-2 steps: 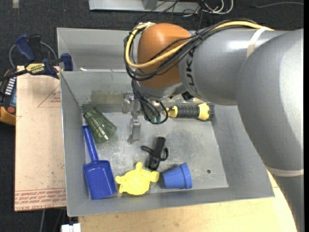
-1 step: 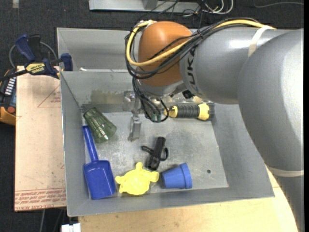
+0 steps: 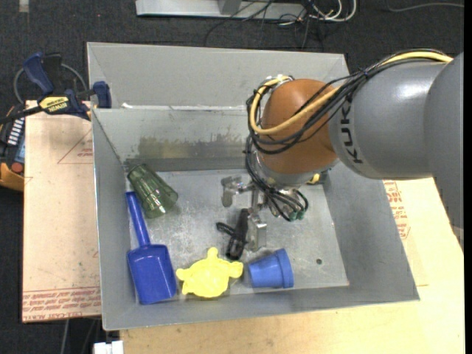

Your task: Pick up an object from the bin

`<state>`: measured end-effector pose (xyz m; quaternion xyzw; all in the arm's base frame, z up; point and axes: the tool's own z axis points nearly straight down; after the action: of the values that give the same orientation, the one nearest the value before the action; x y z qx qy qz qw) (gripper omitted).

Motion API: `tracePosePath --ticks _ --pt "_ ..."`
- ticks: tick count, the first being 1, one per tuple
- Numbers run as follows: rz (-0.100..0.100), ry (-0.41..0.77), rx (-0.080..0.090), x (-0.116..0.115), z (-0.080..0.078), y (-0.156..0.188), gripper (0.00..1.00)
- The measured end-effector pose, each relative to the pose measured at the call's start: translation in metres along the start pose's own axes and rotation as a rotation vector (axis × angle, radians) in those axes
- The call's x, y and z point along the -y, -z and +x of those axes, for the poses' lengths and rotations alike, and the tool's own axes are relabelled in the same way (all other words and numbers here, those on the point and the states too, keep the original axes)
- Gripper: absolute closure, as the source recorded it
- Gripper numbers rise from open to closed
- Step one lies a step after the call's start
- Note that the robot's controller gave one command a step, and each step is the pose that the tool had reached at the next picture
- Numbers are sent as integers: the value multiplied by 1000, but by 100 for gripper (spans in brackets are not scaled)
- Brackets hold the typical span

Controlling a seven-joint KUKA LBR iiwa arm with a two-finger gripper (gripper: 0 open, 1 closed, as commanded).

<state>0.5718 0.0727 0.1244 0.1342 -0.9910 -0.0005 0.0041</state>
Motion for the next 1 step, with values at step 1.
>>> tracePosePath --ticks 1 --pt "1 261 11 -10 7 -11 0"
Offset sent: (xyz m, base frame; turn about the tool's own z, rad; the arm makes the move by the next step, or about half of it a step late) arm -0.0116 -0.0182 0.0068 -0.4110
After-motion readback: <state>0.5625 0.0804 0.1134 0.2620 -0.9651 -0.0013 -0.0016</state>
